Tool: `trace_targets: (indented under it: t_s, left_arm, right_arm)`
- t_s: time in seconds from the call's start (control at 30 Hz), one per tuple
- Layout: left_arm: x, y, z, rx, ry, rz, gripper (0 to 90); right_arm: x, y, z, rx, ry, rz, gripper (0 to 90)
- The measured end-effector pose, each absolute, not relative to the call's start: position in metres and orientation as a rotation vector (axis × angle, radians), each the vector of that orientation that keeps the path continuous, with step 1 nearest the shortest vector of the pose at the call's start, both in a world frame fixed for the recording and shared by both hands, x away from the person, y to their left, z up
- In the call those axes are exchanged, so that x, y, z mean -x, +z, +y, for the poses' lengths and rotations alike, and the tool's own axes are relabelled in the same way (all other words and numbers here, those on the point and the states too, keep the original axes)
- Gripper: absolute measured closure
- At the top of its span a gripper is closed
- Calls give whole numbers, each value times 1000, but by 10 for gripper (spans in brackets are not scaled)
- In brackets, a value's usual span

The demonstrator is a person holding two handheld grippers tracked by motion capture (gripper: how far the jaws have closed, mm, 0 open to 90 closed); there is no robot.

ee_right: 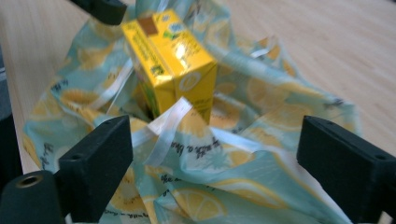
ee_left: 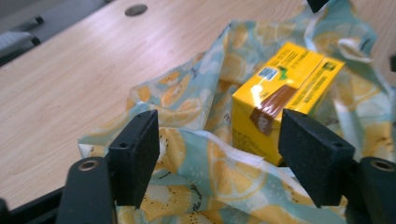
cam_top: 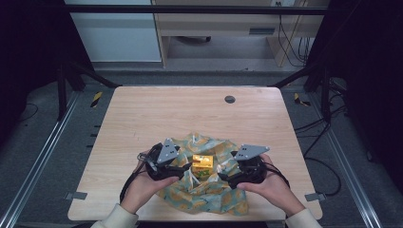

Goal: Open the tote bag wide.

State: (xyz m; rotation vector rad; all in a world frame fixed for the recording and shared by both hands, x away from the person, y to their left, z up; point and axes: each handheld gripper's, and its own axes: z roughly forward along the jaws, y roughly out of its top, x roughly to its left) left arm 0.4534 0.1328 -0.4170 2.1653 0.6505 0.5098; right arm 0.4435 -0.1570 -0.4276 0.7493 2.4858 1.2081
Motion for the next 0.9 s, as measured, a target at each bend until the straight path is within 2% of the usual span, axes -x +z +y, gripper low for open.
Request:
trace_targets:
  t_s: [0.07,0.13,0.17,0.2,0.23,0.27,0.3,0.33,0.37,0.4,0.43,0.47,0.5,0.57,0.67,0.77,0.9]
  left_arm:
    - [-460,-425,134,-2179,487,679,267]
    - [-462,-430,135,-2193,459,694,246]
    - [-464,-435,135,-2207,435,706,246]
    - [-464,-443,138,-2217,450,735,249]
    - [-464,-443,138,-2217,450,735,258]
    - [-463,-448,140,-2206,436,748,262]
    - [-463,-448,140,-2206,436,748,261]
    - [-462,-453,141,-2224,420,746,261]
    - [-462,-456,141,-2229,415,748,261]
    - [-462,-458,141,-2239,410,745,261]
    - [-462,-458,141,-2239,410,745,263]
    - [-461,-464,141,-2271,391,738,265]
    - [-461,-464,141,-2271,391,738,274]
    - [-461,-474,141,-2312,376,741,295]
    - [-463,-481,142,-2330,374,754,375]
    - [-463,-484,142,-2344,388,753,493]
    - [-466,-488,143,-2374,409,740,721]
  right_arm:
    - [-445,-436,-154,-741,1170,2522,105]
    - [-444,-443,-152,-728,1139,2543,181]
    - [-444,-443,-152,-728,1139,2543,181]
    - [-442,-450,-150,-712,1106,2568,267]
    - [-442,-450,-150,-712,1106,2568,267]
    - [-440,-456,-151,-696,1070,2584,358]
    - [-440,-456,-151,-696,1070,2584,358]
    - [-439,-459,-152,-689,1075,2591,506]
    - [-438,-460,-153,-682,1083,2596,563]
    - [-438,-461,-153,-675,1092,2595,607]
    - [-438,-461,-153,-675,1092,2595,607]
    - [-435,-460,-154,-662,1106,2590,682]
    - [-435,-460,-154,-662,1106,2590,682]
    - [-430,-457,-156,-653,1144,2569,746]
    - [-425,-455,-159,-641,1170,2563,774]
    - [-422,-454,-160,-636,1183,2560,781]
    - [-417,-455,-163,-613,1205,2562,812]
